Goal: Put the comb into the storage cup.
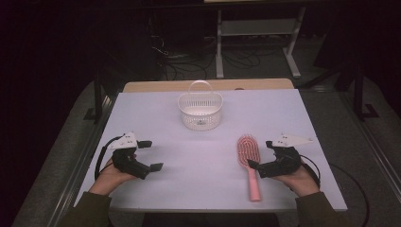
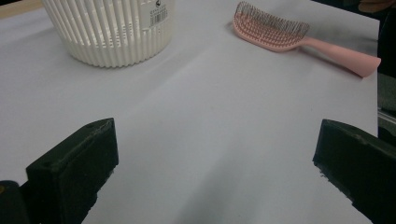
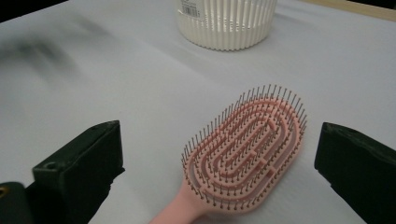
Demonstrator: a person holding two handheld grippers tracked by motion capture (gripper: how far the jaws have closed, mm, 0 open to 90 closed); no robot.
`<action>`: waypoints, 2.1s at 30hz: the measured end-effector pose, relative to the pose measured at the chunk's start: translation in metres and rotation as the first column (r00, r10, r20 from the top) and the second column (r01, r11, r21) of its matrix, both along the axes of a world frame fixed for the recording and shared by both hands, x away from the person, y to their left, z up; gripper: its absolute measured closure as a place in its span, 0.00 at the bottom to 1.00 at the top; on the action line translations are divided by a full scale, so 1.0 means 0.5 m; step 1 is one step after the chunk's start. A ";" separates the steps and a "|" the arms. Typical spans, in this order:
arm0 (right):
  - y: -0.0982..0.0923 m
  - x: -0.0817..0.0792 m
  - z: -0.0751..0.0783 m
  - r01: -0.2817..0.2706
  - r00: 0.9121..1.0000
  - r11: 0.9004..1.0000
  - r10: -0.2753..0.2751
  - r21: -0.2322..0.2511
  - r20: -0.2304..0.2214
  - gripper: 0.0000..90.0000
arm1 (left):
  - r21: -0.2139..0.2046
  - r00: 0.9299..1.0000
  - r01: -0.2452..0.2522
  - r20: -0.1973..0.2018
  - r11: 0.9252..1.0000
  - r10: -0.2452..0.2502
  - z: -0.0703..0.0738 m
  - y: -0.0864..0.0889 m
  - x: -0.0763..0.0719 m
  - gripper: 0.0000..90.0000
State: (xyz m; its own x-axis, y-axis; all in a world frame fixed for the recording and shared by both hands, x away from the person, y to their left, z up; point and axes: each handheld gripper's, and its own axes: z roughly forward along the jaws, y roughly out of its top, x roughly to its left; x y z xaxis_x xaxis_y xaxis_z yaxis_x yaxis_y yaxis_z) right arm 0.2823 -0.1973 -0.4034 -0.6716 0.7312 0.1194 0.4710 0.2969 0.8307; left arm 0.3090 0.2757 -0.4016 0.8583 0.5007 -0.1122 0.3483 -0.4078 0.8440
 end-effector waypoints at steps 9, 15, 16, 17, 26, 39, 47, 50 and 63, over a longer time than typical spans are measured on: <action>0.010 -0.002 0.002 -0.040 0.999 0.999 0.040 0.001 -0.021 0.08 | 0.003 1.000 0.002 -0.002 1.000 -0.002 -0.001 -0.003 0.003 0.00; 0.023 -0.002 0.006 -0.081 0.996 0.997 0.081 0.000 -0.036 0.16 | 0.003 1.000 0.004 0.002 1.000 -0.004 0.000 -0.004 0.002 0.00; 0.029 0.001 0.005 -0.089 0.995 0.996 0.089 -0.004 -0.044 0.17 | -0.003 1.000 0.003 0.000 1.000 -0.003 0.001 -0.003 0.002 0.00; 0.029 0.001 0.005 -0.089 0.995 0.996 0.089 -0.004 -0.044 0.17 | -0.003 1.000 0.003 0.000 1.000 -0.003 0.001 -0.003 0.002 0.00; 0.059 0.004 -0.002 -0.144 0.987 0.989 0.141 -0.027 -0.073 0.26 | -0.009 1.000 0.005 -0.003 1.000 -0.005 0.000 -0.004 0.004 0.00; 0.069 -0.003 -0.010 -0.194 0.975 0.980 0.189 -0.039 -0.114 0.49 | -0.007 1.000 0.012 -0.003 1.000 -0.012 0.000 -0.008 0.001 0.00; 0.074 -0.011 -0.019 -0.208 0.971 0.976 0.198 -0.059 -0.132 0.67 | -0.011 1.000 0.018 -0.002 1.000 -0.018 0.000 -0.008 0.001 0.00; 0.074 -0.013 -0.023 -0.213 0.969 0.975 0.202 -0.067 -0.141 0.71 | -0.011 1.000 0.019 -0.001 1.000 -0.019 0.000 -0.008 0.003 0.00; 0.083 -0.017 -0.040 -0.277 0.949 0.955 0.254 -0.105 -0.188 0.95 | -0.010 1.000 0.024 -0.005 1.000 -0.024 -0.002 -0.010 0.002 0.00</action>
